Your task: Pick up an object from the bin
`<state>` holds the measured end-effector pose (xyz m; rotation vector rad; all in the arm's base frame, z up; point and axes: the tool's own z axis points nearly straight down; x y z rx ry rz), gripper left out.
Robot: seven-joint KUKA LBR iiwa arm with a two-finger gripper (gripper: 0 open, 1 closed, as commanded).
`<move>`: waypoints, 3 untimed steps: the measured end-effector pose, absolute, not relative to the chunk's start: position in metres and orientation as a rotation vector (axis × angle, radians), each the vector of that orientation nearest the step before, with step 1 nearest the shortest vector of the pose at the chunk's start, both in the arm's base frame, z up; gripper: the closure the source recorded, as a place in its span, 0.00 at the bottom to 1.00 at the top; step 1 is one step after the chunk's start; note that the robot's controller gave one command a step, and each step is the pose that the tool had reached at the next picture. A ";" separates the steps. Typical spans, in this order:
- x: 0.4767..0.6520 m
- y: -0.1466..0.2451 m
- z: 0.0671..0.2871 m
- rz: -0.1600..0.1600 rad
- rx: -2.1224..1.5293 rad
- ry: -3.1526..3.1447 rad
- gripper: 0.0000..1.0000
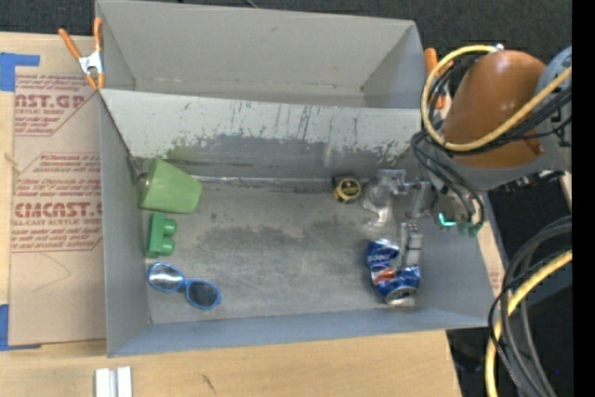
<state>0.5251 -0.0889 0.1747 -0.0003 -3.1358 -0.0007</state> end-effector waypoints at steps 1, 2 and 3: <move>0.494 -0.113 0.066 -0.002 0.139 -3.135 0.00; 0.496 -0.112 0.069 0.000 0.141 -3.138 1.00; 0.496 -0.112 0.069 0.000 0.142 -3.139 0.00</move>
Offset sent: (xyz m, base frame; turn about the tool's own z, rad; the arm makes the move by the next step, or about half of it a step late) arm -0.0292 -0.0242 -0.1047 -0.0895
